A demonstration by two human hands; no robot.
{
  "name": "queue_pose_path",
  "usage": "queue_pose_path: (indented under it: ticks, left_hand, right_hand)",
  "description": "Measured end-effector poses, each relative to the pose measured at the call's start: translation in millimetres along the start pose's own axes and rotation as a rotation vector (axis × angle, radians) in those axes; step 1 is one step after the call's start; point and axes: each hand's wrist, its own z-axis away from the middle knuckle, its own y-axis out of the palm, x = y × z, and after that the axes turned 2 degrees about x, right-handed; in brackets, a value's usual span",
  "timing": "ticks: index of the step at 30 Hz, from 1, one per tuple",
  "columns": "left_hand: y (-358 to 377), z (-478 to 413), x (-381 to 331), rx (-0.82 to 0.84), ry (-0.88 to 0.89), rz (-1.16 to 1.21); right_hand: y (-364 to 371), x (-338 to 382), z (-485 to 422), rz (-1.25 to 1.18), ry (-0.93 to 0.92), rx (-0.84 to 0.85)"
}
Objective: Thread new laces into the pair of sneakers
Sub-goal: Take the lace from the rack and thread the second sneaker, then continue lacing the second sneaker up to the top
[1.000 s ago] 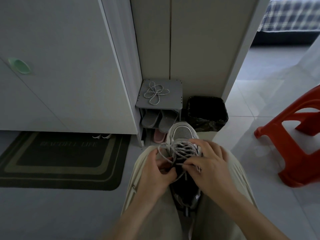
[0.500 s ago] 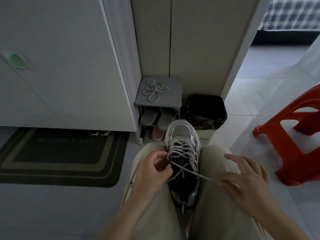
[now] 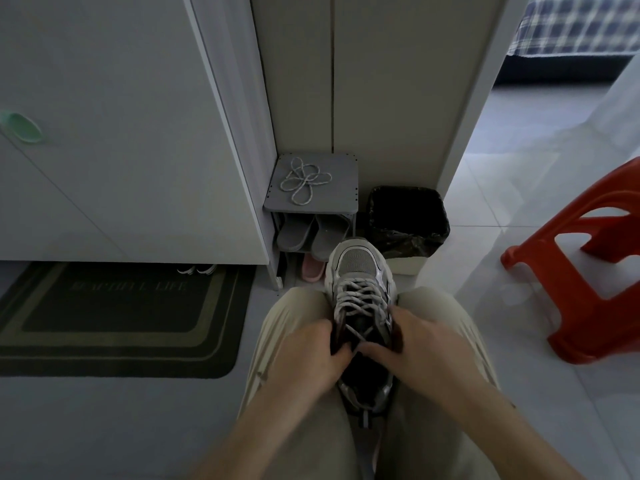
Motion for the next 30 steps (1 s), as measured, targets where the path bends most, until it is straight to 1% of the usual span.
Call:
queue_pose_path:
  ticks: [1,3,5,8,11,14,16,20,22,25,27,30]
  left_hand:
    - [1,-1,0,0.008,-0.001,-0.028]
    - [3,-2,1,-0.006,-0.005,0.003]
    - [4,-4,2,-0.036,-0.015,0.006]
    - [11,-14,6,-0.041,-0.005,0.006]
    - [25,-28,8,-0.003,0.013,0.024]
    - [42,-44,11,0.02,-0.019,0.045]
    - [59,-59,15,0.08,-0.036,0.051]
    - [97,-90,25,0.286,-0.078,0.117]
    - [113,-107,37,0.376,-0.114,0.118]
    - [133,-131,73,0.449,-0.259,0.07]
    - [144,-144,102,0.459,-0.374,0.04]
    - [155,-160,136,0.494,-0.469,-0.025]
  right_hand:
    - [1,5,-2,0.026,0.002,0.019]
    - [2,11,-6,0.074,0.004,0.018]
    - [3,9,-12,0.055,0.017,0.016]
    - [8,0,-23,-0.037,0.042,0.038]
    - [20,-14,-32,-0.127,0.073,0.094]
    - [32,-30,-41,-0.284,0.172,0.152]
    - [46,-43,-49,-0.404,0.276,0.189]
    - [84,-75,-68,-0.473,0.445,0.25]
    - [102,-91,-78,-0.557,0.55,0.294]
    - [130,-111,-94,-0.617,0.662,0.335]
    - [151,-122,-105,-0.597,0.705,0.374]
    - [180,-136,-124,-0.561,0.749,0.442]
